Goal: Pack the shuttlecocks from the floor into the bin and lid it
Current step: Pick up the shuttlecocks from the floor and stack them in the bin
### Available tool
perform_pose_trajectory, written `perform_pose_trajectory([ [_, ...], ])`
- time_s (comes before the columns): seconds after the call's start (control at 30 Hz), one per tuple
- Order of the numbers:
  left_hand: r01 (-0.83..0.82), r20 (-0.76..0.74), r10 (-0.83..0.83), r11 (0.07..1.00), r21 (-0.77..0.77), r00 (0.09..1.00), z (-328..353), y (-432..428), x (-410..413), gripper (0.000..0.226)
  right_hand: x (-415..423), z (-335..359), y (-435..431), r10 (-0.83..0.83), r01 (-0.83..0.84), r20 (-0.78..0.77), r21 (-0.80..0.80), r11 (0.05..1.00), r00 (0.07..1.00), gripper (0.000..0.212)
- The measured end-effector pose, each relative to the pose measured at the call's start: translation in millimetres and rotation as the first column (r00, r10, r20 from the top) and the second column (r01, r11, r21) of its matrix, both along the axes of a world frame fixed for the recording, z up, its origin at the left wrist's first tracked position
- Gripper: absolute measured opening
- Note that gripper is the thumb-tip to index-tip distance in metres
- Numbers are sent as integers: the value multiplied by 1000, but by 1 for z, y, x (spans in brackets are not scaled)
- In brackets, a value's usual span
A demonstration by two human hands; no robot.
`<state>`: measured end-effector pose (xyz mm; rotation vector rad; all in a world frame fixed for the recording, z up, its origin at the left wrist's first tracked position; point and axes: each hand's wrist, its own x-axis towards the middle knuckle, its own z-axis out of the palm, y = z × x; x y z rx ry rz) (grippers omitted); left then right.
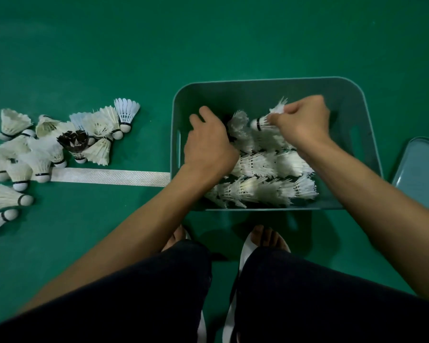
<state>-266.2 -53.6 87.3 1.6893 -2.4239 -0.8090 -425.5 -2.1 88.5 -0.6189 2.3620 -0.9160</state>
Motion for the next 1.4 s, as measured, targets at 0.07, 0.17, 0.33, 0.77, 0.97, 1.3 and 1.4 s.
perform_pose_trajectory([
  [0.07,26,155,-30,999,26,987,-5,-9,-5,71,11,-15,-12,29,-30,73,10,1000,997,37],
  [0.17,3,182,-37,983,184,983,-14,-21,-10,53,28,-33,-24,94,-99,119,33,995,988,52],
  [0.33,-90,5,93,942,324,996,-13,-24,-9,32,20,-39,-35,17,-27,381,19,999,924,14],
  [0.77,18,87,-37,978,207,996,-5,-9,-1,62,16,-27,-36,-89,86,505,29,996,859,17],
  [0.97,99,37,-111,968,230,993,10,-11,8,69,13,-13,-27,-125,122,168,31,992,978,23],
  [1.3,77,-202,-84,996,-42,976,57,-12,53,41,62,47,-31,8,86,261,-349,933,965,22],
  [1.4,-109,-333,67,988,-109,940,54,-22,82,25,101,53,-47,165,-11,312,-442,897,935,25],
])
